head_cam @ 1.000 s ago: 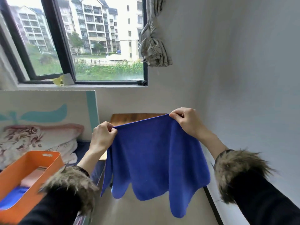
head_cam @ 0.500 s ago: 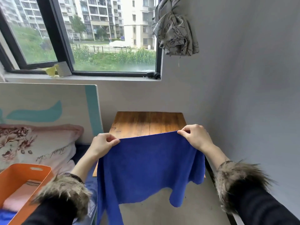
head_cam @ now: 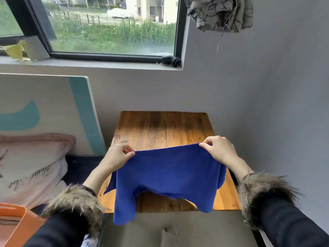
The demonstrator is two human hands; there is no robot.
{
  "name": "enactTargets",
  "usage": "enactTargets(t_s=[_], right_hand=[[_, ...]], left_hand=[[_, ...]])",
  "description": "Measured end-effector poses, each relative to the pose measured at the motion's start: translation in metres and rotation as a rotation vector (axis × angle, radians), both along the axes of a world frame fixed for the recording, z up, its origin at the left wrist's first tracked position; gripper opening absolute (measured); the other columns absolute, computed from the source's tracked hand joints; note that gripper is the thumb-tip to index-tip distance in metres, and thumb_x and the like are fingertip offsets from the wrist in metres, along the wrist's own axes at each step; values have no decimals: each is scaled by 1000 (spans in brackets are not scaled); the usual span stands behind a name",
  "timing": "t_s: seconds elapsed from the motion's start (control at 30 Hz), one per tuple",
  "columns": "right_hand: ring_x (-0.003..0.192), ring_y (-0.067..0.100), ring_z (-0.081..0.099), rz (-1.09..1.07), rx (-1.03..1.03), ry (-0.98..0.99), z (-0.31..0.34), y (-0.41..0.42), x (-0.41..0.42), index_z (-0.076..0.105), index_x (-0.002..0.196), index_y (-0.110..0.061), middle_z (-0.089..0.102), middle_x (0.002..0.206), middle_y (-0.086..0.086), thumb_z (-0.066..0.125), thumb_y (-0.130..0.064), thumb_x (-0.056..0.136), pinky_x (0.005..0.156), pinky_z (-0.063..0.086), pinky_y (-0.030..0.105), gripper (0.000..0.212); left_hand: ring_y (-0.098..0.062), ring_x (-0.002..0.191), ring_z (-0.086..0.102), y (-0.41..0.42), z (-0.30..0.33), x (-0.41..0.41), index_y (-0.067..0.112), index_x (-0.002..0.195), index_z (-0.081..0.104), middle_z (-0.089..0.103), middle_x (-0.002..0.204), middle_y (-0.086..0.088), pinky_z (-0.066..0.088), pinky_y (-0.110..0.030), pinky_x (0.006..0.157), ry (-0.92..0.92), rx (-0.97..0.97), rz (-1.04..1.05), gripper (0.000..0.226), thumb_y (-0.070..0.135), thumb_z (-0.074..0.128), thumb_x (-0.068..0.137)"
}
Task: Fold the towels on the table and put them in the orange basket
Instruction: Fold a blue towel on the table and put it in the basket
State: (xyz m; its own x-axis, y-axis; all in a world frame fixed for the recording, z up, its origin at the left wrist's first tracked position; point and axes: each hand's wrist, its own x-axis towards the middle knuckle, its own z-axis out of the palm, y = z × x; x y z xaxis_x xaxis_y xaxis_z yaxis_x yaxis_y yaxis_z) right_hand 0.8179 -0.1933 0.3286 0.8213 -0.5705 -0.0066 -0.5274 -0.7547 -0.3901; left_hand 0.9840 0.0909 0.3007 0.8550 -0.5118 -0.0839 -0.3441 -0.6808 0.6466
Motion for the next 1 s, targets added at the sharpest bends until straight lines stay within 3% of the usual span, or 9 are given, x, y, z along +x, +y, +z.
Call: enactTargets(t_s=[0.2, 0.37, 0.53, 0.83, 1.0], right_hand=[[101, 27, 59, -39, -29, 71, -37, -64, 101, 69, 95, -23, 69, 104, 1, 52, -41, 91, 81, 43, 33, 25], [98, 32, 59, -59, -36, 121, -76, -126, 196, 68, 93, -21, 69, 103, 5, 51, -36, 92, 76, 40, 33, 22], [115, 30, 49, -99, -39, 117, -124, -151, 253, 54, 125, -19, 58, 119, 9, 50, -26, 94, 94, 34, 42, 33], [126, 27, 41, 89, 144, 349, -211, -62, 276, 41, 139, -18, 48, 136, 5, 44, -27, 96, 100, 33, 43, 44], [142, 24, 17, 83, 242, 507, -256, 10, 282, 24, 146, -19, 18, 155, 5, 44, -33, 96, 109, 28, 46, 55]], left_hand=[[-17, 81, 58, -74, -28, 102, 17, 85, 69, 64, 82, -1, 47, -28, 75, -14, 39, 36, 9, 22, 63, 87], [-16, 79, 57, -144, -71, 190, 19, 84, 67, 62, 81, 2, 41, -25, 71, -5, 66, 58, 8, 19, 59, 88], [-15, 83, 55, -171, -124, 243, 24, 91, 62, 59, 95, 0, 41, -25, 75, 87, 71, 71, 14, 13, 53, 88], [-36, 109, 54, -70, -222, 244, 3, 119, 56, 55, 116, -21, 40, -38, 94, 295, 322, 197, 35, 8, 60, 85], [-34, 111, 48, -43, -249, 243, 9, 119, 52, 50, 113, -17, 42, -45, 94, 346, 388, 197, 38, 23, 65, 85]])
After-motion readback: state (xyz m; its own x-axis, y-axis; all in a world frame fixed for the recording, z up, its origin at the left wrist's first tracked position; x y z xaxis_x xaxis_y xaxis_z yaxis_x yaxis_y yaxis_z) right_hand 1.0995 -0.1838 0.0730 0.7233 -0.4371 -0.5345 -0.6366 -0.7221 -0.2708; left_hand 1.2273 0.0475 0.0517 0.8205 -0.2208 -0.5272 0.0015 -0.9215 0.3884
